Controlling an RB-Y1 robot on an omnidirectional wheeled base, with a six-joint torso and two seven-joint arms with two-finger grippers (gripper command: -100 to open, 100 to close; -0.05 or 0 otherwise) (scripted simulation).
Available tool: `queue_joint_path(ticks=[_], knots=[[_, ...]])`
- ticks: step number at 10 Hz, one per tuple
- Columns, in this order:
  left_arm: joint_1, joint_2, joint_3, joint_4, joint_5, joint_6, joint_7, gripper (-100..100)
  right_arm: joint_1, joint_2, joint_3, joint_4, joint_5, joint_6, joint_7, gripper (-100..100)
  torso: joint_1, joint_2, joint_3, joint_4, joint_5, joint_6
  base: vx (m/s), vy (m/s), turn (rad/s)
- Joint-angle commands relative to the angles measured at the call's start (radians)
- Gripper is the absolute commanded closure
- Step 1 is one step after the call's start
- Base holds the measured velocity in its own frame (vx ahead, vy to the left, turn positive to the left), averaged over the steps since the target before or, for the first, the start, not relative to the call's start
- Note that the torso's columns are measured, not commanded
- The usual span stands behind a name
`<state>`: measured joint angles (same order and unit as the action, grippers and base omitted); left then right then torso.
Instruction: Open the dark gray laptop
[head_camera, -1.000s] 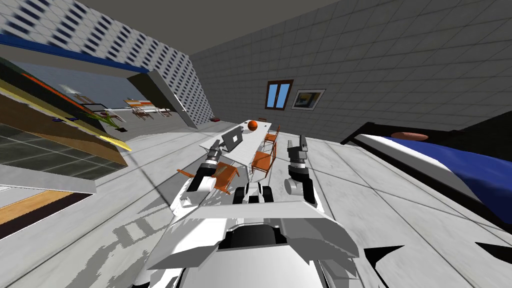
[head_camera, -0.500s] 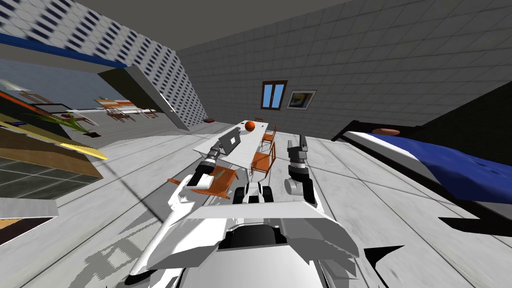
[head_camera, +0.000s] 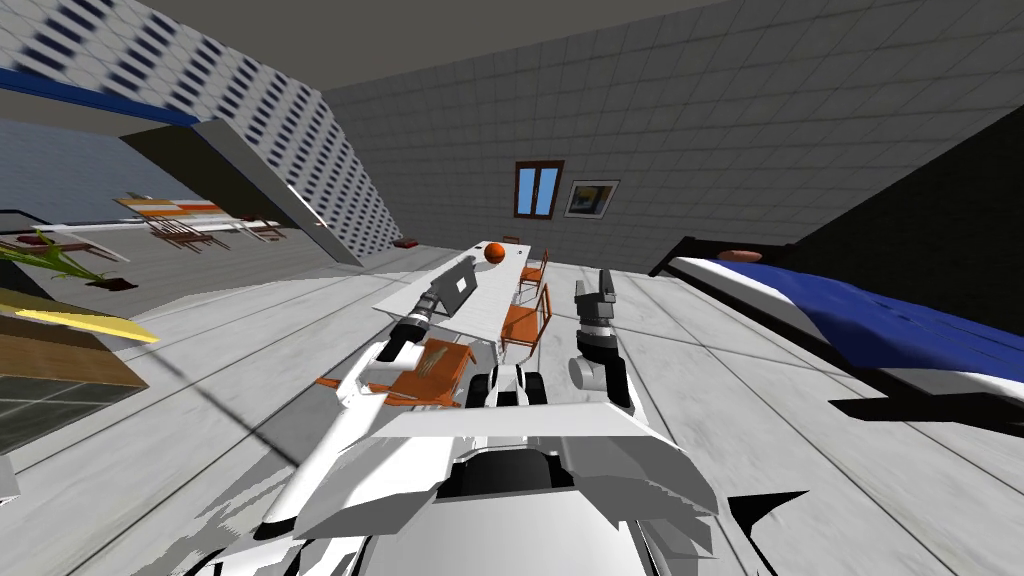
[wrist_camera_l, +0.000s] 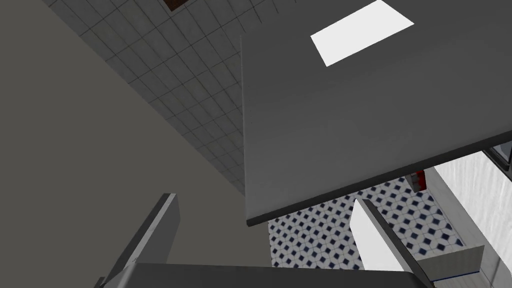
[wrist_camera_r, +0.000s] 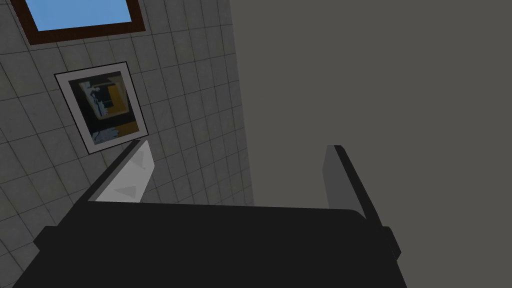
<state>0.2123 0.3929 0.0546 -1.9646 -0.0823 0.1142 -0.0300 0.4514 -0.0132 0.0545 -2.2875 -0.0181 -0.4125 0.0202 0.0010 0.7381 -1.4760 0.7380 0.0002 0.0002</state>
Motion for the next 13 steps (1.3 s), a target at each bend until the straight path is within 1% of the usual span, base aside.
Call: queue_joint_path(ticks=[1,2,3,4,5,7,9,11,13], knots=[[-0.026,0.035,0.013,0.04,-0.015,0.047,-0.006,-100,0.0,0.0,0.0,0.0,0.0,0.0,0.0,0,-0.001,0.0,0.0,0.0,0.0,0.0,0.043,0.059,-0.12],[-0.016,0.027,0.01,0.028,-0.011,0.033,-0.004,-100,0.0,0.0,0.0,0.0,0.0,0.0,0.0,0,-0.002,-0.001,0.0,0.0,-0.001,0.0,0.02,0.028,-0.024],[-0.018,0.029,0.011,0.029,-0.012,0.038,-0.005,-100,0.0,0.0,0.0,0.0,0.0,0.0,0.0,0,-0.004,0.0,0.0,0.0,-0.001,0.0,0.004,0.007,0.005],[-0.017,0.029,0.011,0.029,-0.011,0.037,-0.005,100,0.0,0.0,0.0,0.0,0.0,0.0,0.0,0,-0.004,0.001,0.001,0.0,-0.001,0.0,0.0,0.0,0.0],[-0.027,0.023,0.011,0.02,0.025,0.081,0.03,100,0.0,0.0,0.0,0.0,0.0,0.0,0.0,0,-0.003,0.001,0.001,0.001,-0.001,0.0,-0.002,0.086,-0.018],[-0.038,0.018,0.011,0.009,0.061,0.124,0.064,100,0.0,0.0,0.0,0.0,0.0,0.0,0.0,0,0.008,-0.001,0.0,-0.001,0.005,0.001,0.023,0.127,-0.019],[-0.049,0.013,0.01,-0.001,0.098,0.166,0.099,100,0.0,0.0,0.0,0.0,0.0,0.0,0.0,0,0.003,-0.003,-0.002,-0.005,0.005,0.0,-0.011,0.101,-0.026],[-0.06,0.008,0.01,-0.012,0.134,0.209,0.133,100,0.0,0.0,0.0,0.0,0.0,0.0,0.0,0,-0.006,-0.003,-0.002,-0.004,0.002,0.003,-0.013,0.004,-0.043],[-0.06,0.008,0.01,-0.012,0.134,0.209,0.133,100,0.0,0.0,0.0,0.0,0.0,0.0,0.0,0,-0.003,-0.002,-0.001,-0.002,0.0,0.001,-0.002,0.001,-0.008]])
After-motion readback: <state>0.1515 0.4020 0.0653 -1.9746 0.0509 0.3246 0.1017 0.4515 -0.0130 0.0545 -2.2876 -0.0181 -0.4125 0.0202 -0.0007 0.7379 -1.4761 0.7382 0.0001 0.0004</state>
